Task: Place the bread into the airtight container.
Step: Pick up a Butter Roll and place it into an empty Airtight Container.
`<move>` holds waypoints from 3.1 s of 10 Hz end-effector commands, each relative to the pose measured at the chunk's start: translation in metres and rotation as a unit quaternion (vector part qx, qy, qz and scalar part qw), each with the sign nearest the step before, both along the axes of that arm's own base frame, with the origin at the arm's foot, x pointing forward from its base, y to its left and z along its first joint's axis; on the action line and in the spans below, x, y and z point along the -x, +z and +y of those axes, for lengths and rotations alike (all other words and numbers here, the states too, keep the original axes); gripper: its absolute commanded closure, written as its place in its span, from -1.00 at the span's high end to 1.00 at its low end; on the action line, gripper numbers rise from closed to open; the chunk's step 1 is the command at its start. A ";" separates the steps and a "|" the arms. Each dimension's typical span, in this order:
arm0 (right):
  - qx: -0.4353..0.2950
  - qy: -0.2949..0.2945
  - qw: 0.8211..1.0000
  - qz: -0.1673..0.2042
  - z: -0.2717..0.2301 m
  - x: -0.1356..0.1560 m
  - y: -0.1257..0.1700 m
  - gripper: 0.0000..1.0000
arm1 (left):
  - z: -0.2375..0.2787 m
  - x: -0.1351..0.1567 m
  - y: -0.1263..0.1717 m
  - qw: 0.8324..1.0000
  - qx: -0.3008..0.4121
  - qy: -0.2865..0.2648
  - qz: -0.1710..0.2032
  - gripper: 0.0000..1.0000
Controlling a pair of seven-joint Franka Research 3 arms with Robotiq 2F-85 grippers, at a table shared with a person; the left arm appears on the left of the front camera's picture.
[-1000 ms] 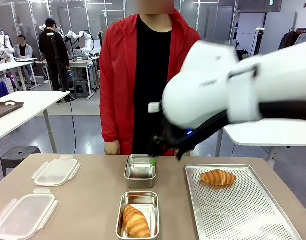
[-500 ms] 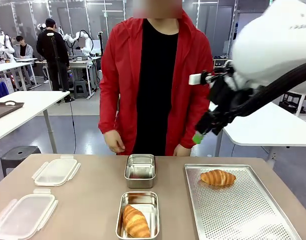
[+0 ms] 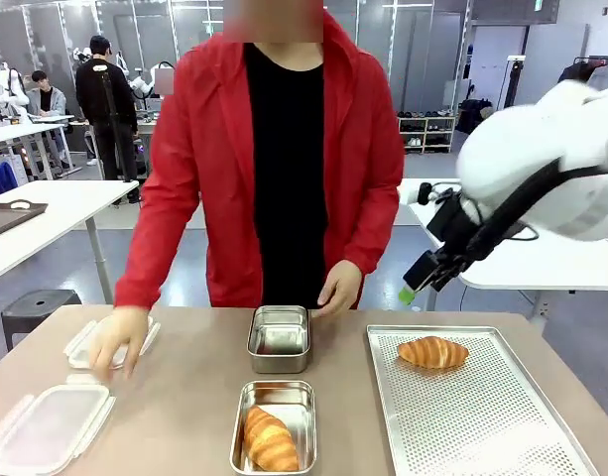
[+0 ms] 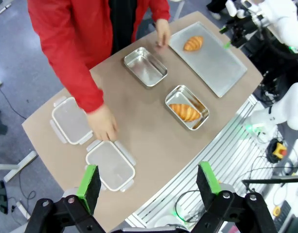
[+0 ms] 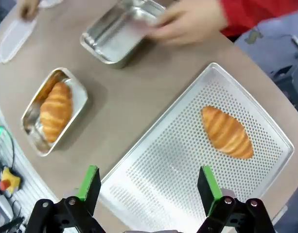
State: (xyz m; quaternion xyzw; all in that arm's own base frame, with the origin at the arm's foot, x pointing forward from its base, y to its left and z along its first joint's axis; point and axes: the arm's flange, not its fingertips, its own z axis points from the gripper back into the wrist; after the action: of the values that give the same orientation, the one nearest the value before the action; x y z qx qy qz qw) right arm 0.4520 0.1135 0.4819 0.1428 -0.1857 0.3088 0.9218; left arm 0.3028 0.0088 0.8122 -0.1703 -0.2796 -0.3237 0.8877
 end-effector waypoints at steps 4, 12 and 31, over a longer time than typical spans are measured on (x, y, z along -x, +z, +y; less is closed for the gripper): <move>-0.129 -0.055 0.985 -0.105 -0.145 0.065 0.095 1.00 | -0.001 0.001 0.002 1.000 -0.002 -0.005 0.000 1.00; -0.237 -0.152 0.950 -0.134 -0.307 0.192 0.114 1.00 | -0.001 0.001 0.002 1.000 -0.002 -0.005 0.000 1.00; -0.237 -0.152 0.950 -0.134 -0.307 0.192 0.114 1.00 | -0.001 0.001 0.002 1.000 -0.002 -0.005 0.000 1.00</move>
State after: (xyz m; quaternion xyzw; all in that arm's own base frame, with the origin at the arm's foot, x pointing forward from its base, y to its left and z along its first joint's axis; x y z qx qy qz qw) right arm 0.2611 -0.1944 0.5965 0.2821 -0.3934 0.1276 0.8657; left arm 0.3027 0.0088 0.8126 -0.1700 -0.2798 -0.3236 0.8877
